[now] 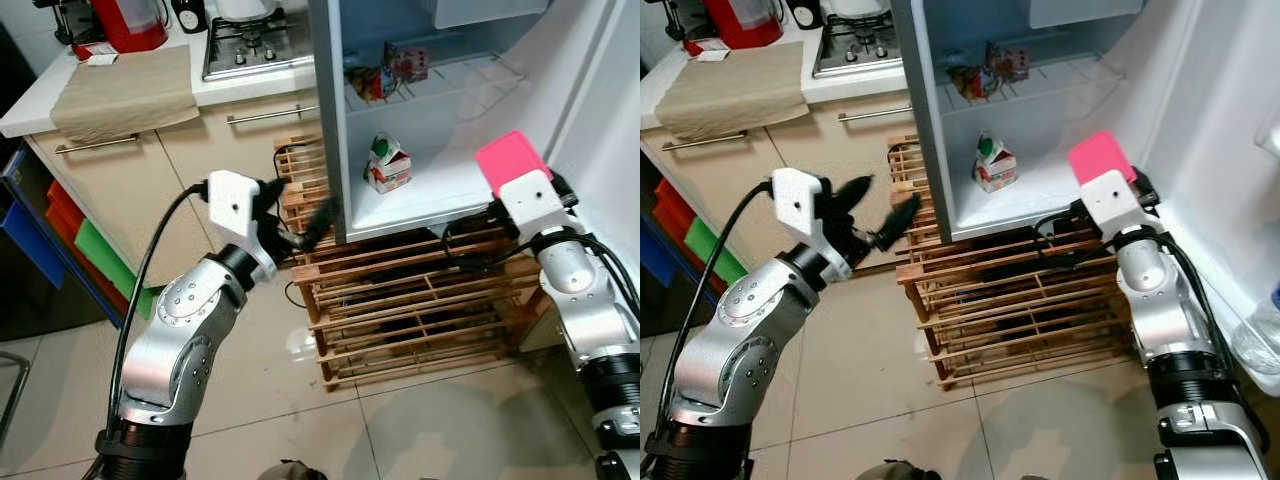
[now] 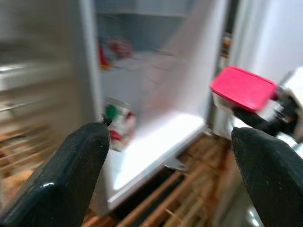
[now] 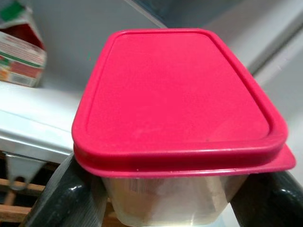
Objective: Restocking fridge
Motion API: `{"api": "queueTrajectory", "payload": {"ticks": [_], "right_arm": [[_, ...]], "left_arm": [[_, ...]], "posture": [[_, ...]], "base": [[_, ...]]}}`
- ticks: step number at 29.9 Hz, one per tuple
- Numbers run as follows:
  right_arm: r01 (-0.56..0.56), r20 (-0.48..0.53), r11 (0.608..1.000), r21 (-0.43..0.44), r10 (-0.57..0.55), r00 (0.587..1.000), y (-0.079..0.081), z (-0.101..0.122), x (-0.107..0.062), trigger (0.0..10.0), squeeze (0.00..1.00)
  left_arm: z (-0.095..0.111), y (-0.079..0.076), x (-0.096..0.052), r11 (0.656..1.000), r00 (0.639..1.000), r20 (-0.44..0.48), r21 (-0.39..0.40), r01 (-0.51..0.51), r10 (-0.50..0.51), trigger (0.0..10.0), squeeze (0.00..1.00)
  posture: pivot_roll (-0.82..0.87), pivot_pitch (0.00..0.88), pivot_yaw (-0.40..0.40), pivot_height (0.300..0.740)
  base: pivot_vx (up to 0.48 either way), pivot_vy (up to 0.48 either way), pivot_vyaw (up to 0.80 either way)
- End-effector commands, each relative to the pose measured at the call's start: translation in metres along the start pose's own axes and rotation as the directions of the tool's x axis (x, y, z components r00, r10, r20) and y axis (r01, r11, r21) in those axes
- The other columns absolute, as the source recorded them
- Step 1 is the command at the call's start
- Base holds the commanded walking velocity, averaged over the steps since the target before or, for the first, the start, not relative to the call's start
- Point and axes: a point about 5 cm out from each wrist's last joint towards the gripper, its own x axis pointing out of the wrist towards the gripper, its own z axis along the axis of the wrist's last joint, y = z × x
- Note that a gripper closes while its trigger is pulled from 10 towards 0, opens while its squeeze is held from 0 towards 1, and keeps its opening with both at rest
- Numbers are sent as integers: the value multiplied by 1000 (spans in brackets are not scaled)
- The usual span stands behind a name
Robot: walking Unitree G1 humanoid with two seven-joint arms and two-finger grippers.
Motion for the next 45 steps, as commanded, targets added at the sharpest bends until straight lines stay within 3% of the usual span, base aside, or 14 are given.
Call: {"api": "queueTrajectory", "payload": {"ticks": [1, 9, 14, 20, 23, 29, 35, 39, 45], "right_arm": [[22, -20, 1000, -2, -22, 1000, -5, -5, -4, 10000, 0], [78, -82, 997, -24, -80, 993, -23, -26, -11, 10000, 0], [94, -94, 995, -31, -96, 991, -28, -29, -13, 10000, 0], [97, -126, 990, -100, -109, 986, -54, -35, -15, 10000, 0], [65, -162, 990, -126, -86, 983, -58, -40, -14, 10000, 0], [-39, -230, 988, -147, 4, 973, -51, -46, -12, 10000, 0], [-75, -253, 984, -161, 32, 967, -49, -48, -11, 10000, 0], [-71, -250, 971, -230, 11, 968, -53, -44, -9, 10000, 0], [-108, -261, 971, -212, 50, 964, -48, -43, -9, 10000, 0]], "left_arm": [[4, -3, 0, 999, 999, -5, 9, 48, -47, 10000, 0], [2, -20, 7, 970, 970, -28, -33, 239, -240, 10000, 0], [2, -21, 9, 961, 961, -32, -41, 273, -274, 10000, 0], [3, -26, 8, 948, 948, -38, -57, 313, -315, 10000, 0], [2, -26, 8, 948, 948, -42, -60, 312, -315, 10000, 0], [0, -26, 8, 949, 950, -55, -81, 303, -308, 10000, 0], [0, -26, 8, 951, 952, -58, -86, 296, -301, 10000, 0], [0, -27, 8, 951, 952, -59, -88, 296, -301, 10000, 0], [0, -29, 9, 950, 950, -61, -90, 300, -306, 10000, 0]], "posture": [[-28, 87, 181, 740], [-43, 102, 191, 740], [-43, 102, 191, 740], [-58, 108, 192, 740], [-58, 108, 190, 740], [-59, 103, 187, 740], [-58, 103, 185, 740], [-59, 101, 182, 740], [-63, 99, 177, 740]], "base": [[0, 0, 0], [0, 0, 0], [0, 0, 0], [0, 0, 0], [0, 0, 0], [0, 0, 0], [0, 0, 0], [0, 0, 0], [0, 0, 0]]}}
